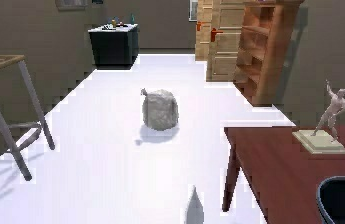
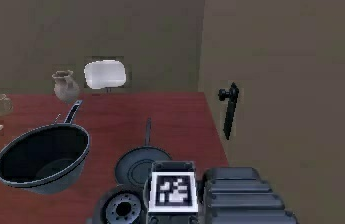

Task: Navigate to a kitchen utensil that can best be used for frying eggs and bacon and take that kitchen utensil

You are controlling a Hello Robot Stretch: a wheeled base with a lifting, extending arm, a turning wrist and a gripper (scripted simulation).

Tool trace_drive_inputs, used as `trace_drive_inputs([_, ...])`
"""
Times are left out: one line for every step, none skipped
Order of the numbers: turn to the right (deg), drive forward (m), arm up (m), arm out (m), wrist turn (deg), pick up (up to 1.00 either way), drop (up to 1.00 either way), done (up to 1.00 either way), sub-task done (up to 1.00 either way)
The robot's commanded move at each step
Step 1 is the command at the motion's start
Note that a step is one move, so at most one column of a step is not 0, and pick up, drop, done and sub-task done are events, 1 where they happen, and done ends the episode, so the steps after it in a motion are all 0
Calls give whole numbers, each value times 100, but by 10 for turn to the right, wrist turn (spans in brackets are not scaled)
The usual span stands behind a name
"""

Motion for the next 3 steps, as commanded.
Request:
trace_drive_inputs([0, 0, 0, 16, 0, 0, 0, 0, 0])
trace_drive_inputs([0, 0, 0, 0, 450, 0, 0, 0, 0])
trace_drive_inputs([0, 0, 0, 0, 450, 0, 0, 0, 0])
